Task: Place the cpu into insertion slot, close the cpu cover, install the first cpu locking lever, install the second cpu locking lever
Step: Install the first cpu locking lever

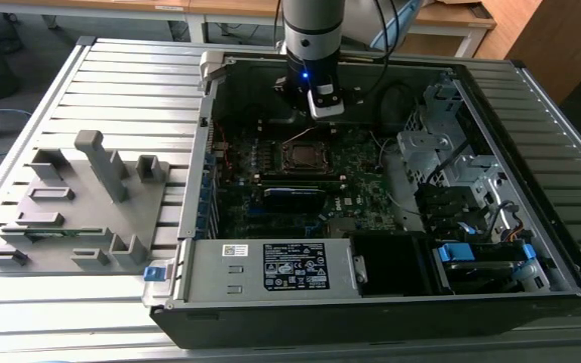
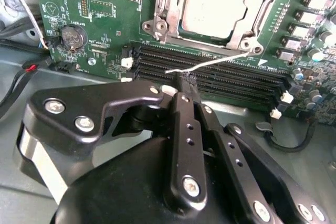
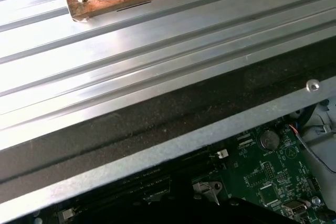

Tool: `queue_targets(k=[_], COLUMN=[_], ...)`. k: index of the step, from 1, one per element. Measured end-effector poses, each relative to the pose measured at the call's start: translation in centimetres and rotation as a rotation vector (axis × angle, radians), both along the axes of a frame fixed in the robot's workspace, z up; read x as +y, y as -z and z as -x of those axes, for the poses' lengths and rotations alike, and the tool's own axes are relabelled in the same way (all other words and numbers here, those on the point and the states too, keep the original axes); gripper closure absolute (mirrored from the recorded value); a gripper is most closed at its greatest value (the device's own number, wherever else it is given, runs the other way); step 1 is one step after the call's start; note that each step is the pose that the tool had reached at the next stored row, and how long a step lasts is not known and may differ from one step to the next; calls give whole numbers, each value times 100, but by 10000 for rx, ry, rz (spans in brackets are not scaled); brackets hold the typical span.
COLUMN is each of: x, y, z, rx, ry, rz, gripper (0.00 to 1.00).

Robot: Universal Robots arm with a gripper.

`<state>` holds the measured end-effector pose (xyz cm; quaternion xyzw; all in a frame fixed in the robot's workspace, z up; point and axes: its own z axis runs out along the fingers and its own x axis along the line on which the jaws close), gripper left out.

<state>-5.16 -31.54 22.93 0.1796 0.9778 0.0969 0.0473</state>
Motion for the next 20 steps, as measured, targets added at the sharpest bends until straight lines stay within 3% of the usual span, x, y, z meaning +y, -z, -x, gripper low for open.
queue_targets(k=[12,16,20], x=[-37,-37,-11], y=[126,167,183], z=[18,18,18], rx=[-208,-223,-223], ry=[0,19,40], rz=[1,2,2], gripper=[89,89,89])
